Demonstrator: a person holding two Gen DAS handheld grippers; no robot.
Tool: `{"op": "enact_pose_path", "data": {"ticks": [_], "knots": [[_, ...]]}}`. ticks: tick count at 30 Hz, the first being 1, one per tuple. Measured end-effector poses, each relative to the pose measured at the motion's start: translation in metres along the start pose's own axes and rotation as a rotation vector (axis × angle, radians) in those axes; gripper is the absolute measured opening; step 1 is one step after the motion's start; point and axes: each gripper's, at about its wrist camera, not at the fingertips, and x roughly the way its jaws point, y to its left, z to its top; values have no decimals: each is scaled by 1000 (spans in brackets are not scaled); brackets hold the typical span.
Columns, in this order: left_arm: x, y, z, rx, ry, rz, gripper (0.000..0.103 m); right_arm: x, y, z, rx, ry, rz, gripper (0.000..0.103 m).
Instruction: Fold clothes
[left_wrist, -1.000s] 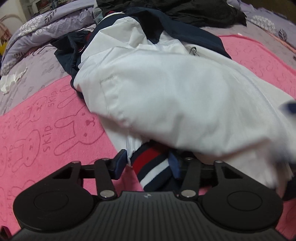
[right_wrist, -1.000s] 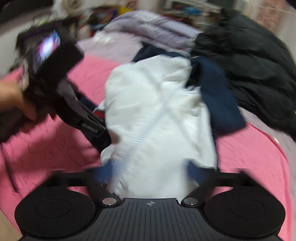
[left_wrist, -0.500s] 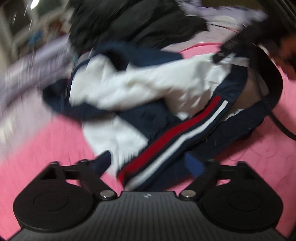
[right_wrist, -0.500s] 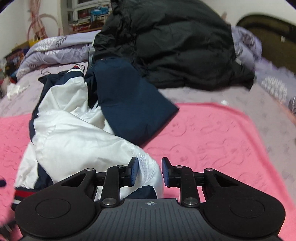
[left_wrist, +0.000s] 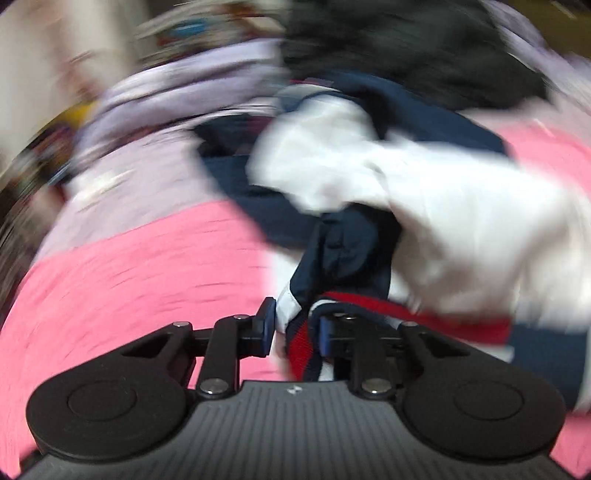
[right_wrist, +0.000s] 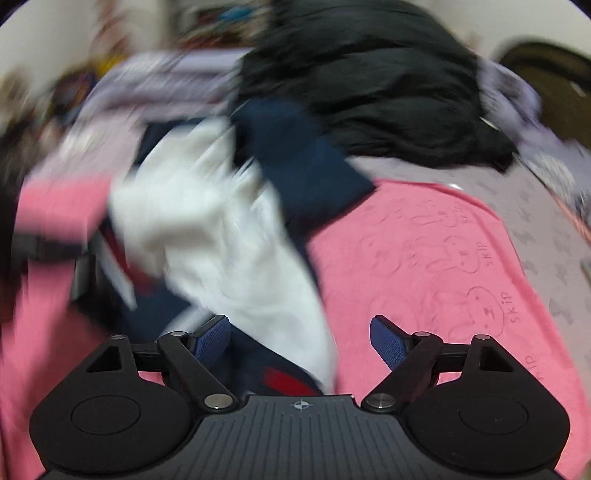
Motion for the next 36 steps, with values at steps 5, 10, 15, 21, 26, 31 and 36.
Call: {"op": "enact_pose_path", "data": {"ticks": [5,10,15,21,26,31,36], "knots": [[-32,61,-9,-188,-13,173,24,14,53,-17,-141,-13,29,85],[-67,105,-35,-337,37,290,24,25,77,-13,-118,18,127,89],[-79,123,-70,-377,145,330,26,33,31,-30,326,182,182,95],[-74,124,-83,-395,189,314,28,61,17,-22,487,305,328,22],[-94,110,-78,-331,152,230,30,-4,-7,31,186,132,208,13],[-126,59,-100,-180,216,64,31,-56,-49,24,-65,144,7,16],[-127,45,-144,-174,426,-11,28,-37,-77,-30,-69,367,-22,18]]}}
